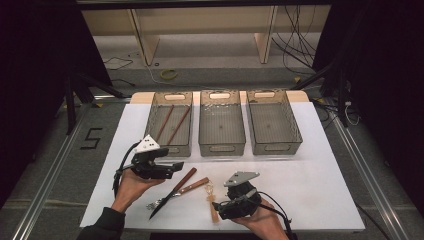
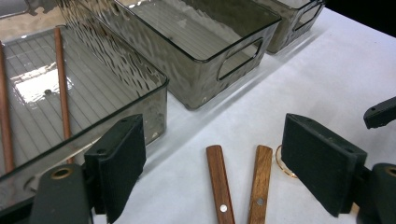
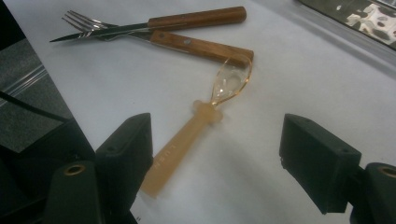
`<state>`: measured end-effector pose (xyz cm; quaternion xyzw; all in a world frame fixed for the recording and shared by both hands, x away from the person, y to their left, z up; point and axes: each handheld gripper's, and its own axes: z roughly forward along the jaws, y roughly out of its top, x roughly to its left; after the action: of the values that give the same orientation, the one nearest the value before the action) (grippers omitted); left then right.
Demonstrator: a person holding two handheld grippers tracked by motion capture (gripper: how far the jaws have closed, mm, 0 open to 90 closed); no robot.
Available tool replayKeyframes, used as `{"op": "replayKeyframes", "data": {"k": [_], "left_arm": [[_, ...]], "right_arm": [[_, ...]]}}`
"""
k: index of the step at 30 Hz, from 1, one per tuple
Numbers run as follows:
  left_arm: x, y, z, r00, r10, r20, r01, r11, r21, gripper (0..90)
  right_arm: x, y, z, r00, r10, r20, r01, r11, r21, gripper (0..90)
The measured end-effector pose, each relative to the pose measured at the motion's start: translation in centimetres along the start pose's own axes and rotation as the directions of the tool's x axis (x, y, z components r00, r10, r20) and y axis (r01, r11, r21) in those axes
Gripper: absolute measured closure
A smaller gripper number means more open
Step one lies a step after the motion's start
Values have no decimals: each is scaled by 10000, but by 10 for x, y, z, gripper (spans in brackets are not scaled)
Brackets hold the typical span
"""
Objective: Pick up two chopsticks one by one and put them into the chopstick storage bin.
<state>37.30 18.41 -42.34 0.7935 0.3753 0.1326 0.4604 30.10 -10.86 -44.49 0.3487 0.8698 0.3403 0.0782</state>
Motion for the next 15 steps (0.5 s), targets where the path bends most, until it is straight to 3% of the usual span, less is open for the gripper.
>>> {"op": "replayKeyframes", "data": {"k": [8,15], "left_arm": [[-2,-13,4,9994,-350,60,351,9990,-262,207],[-5,-18,6,9995,-312,77,314,9990,-303,198]], "right_arm": [[3,2,8,9999,-85,-91,87,9997,212,266],[4,3,14,9999,-88,-116,93,9989,463,267]]}}
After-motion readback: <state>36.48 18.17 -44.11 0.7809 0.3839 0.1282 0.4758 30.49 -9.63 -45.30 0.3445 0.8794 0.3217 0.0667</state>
